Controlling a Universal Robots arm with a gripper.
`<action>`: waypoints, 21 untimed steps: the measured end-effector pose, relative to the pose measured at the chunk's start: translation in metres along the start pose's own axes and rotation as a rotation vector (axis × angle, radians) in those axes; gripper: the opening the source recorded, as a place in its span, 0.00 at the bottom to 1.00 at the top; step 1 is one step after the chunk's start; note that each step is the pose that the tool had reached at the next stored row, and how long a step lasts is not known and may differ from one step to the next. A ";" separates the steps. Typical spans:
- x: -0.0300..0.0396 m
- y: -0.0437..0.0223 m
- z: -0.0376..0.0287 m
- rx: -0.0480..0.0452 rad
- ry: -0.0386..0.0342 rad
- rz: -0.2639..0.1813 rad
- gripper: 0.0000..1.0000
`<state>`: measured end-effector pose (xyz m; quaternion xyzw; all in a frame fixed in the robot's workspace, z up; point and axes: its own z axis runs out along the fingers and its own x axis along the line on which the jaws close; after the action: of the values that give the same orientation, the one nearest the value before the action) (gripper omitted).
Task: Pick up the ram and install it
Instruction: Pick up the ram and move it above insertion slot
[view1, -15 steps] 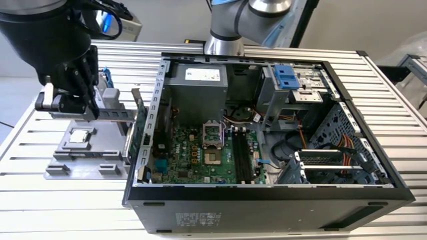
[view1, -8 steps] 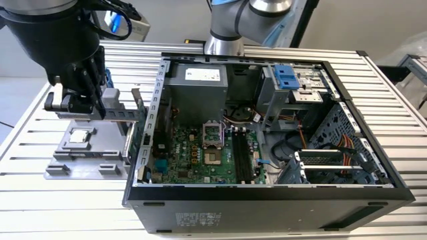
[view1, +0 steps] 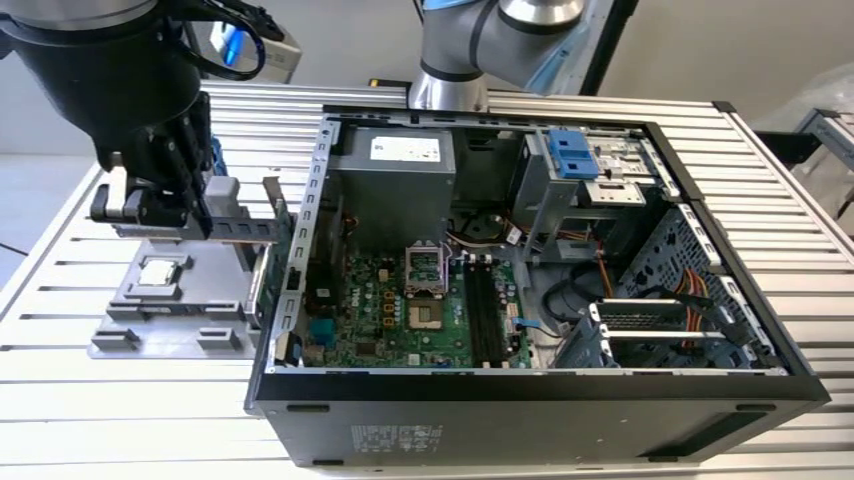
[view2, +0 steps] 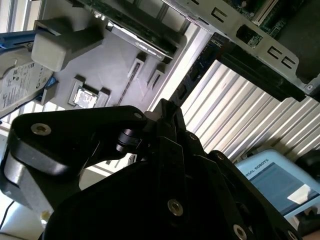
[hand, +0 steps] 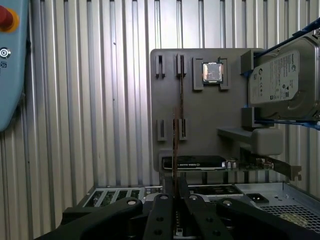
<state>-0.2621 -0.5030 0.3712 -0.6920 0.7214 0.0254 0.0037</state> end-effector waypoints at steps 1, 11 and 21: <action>0.0000 -0.0003 0.0000 -0.0001 0.0000 0.000 0.00; -0.0003 -0.0061 -0.0002 0.0001 -0.0001 0.004 0.00; -0.0004 -0.0095 -0.0003 0.0001 -0.0001 0.004 0.00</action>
<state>-0.2525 -0.5029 0.3712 -0.6905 0.7228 0.0254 0.0037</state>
